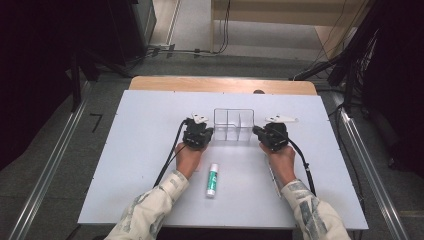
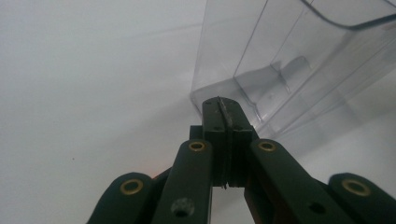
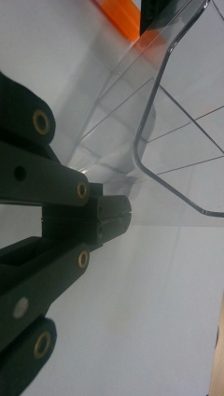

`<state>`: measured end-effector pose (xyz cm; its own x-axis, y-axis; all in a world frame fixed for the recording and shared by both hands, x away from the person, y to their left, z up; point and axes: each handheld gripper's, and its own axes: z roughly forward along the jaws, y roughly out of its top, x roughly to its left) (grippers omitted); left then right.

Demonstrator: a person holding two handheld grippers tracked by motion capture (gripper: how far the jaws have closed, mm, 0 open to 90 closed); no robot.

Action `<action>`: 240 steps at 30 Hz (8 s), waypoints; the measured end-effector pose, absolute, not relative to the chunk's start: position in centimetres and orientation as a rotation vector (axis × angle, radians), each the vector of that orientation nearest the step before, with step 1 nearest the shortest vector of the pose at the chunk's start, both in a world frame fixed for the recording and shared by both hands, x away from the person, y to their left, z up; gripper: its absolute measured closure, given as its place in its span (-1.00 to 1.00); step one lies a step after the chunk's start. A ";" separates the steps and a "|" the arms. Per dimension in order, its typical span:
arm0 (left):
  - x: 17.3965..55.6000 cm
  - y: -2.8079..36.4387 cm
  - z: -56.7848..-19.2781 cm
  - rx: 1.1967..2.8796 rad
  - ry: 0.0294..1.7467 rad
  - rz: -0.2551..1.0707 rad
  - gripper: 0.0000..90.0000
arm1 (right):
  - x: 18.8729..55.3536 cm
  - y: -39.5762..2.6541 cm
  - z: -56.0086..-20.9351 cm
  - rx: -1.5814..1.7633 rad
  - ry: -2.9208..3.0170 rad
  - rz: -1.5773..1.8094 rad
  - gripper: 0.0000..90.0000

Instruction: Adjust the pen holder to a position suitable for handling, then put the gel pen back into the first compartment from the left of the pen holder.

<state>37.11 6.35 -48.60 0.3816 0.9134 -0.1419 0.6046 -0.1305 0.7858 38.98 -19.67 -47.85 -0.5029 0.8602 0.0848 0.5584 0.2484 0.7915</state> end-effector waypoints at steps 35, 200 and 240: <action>32.5 14.1 -48.4 1.664 1.448 0.614 -0.12 | 35.6 -24.4 -47.3 1.354 2.122 1.065 0.15; 27.8 19.4 -49.6 1.608 1.556 0.598 -0.59 | 29.9 -27.7 -48.0 1.398 2.170 1.029 -0.29; 27.8 19.4 -49.6 1.614 1.555 0.599 -0.59 | 29.8 -26.6 -48.4 1.377 2.214 1.012 -0.22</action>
<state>27.79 19.40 -49.65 0.1328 0.9730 -0.1889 0.5949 0.0741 0.8003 29.79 -26.64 -48.44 -0.4705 0.8790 0.0777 0.6340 0.2755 0.7226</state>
